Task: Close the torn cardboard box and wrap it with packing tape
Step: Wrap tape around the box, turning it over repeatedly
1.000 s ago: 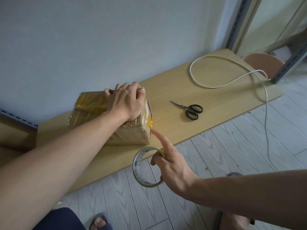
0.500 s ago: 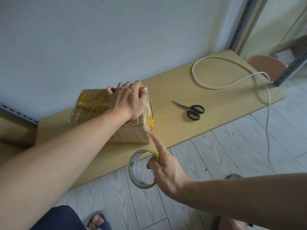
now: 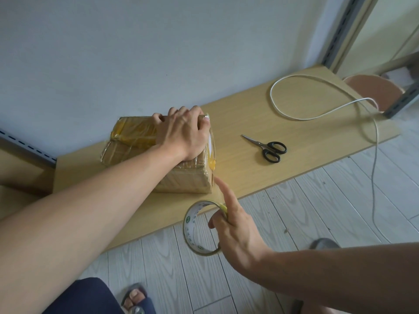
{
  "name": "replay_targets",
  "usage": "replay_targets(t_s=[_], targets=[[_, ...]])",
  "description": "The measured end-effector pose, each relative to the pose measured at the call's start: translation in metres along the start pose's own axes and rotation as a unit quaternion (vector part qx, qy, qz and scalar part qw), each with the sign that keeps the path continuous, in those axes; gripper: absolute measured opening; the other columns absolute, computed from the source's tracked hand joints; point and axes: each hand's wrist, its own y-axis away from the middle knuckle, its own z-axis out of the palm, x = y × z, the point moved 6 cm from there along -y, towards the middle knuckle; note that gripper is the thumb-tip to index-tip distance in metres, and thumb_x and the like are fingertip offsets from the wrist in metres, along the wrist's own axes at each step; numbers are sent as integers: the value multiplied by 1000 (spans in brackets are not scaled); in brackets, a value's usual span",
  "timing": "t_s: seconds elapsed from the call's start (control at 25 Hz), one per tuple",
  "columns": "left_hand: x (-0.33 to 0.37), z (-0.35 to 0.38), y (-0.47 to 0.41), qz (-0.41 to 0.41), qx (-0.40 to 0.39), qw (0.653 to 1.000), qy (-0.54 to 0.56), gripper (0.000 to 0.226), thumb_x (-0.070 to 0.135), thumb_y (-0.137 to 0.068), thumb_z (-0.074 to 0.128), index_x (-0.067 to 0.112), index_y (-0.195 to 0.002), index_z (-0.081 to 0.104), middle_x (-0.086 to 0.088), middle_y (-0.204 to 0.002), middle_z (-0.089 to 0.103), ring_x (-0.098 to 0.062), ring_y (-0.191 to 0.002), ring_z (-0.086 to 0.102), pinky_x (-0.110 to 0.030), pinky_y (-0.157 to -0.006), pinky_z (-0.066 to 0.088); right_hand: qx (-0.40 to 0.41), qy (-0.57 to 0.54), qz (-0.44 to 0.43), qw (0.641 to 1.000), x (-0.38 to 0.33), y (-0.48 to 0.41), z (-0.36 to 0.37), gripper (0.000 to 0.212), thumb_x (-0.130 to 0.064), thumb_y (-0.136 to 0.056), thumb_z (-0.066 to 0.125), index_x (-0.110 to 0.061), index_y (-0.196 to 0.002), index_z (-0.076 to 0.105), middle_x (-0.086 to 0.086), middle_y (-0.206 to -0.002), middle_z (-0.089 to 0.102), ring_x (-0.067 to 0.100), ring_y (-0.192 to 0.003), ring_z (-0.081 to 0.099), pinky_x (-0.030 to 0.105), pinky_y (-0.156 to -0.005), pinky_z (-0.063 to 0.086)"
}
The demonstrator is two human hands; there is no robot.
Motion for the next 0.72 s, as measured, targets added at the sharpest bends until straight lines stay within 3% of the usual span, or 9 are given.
replay_targets(t_s=[0.16,0.36,0.52,0.56,0.64,0.72], targets=[[0,1,0,1,1,1000,3,36,47,-100,28,27,-103,58,1,-107,63,-24,-106,51,-50,-95,26,4,9,2,1000,1,2,-3,73,-10,-99,35,-53,-151,7,10,-84,66,3,-49,46,18,-48,41],[0,4,-1,6,2,1000,-9,42,49,-96,23,27,-102,58,0,-107,64,-25,-105,52,-51,-96,28,-3,3,-11,1000,-2,-2,10,75,-11,-98,35,-55,-150,4,-7,-70,54,0,-48,47,14,-49,36],[-2,1,-2,2,3,1000,-4,43,50,-95,23,27,-104,58,0,-107,64,-25,-105,52,-51,-97,29,-6,11,-3,1000,-7,-5,22,79,-12,-96,36,-54,-149,-5,-7,-82,55,2,-53,47,16,-55,36],[-2,1,-1,-2,4,1000,-7,43,51,-96,23,26,-104,58,0,-108,64,-25,-105,52,-51,-97,29,-5,17,-2,1000,-8,-6,26,82,-12,-95,37,-52,-149,-9,-5,-84,57,3,-58,50,17,-56,38],[1,3,1,-6,6,1000,-10,43,53,-95,25,27,-107,57,0,-112,65,-24,-108,52,-50,-98,27,-9,26,4,1000,-12,-7,35,91,-15,-91,44,-49,-148,-19,1,-99,60,10,-80,58,24,-73,48],[0,-2,-1,8,-44,996,71,52,66,-90,30,32,-122,53,0,-126,63,-23,-119,50,-51,-103,25,-17,19,21,999,-14,-7,39,103,-16,-85,52,-50,-145,-25,2,-114,57,17,-99,57,34,-89,49]])
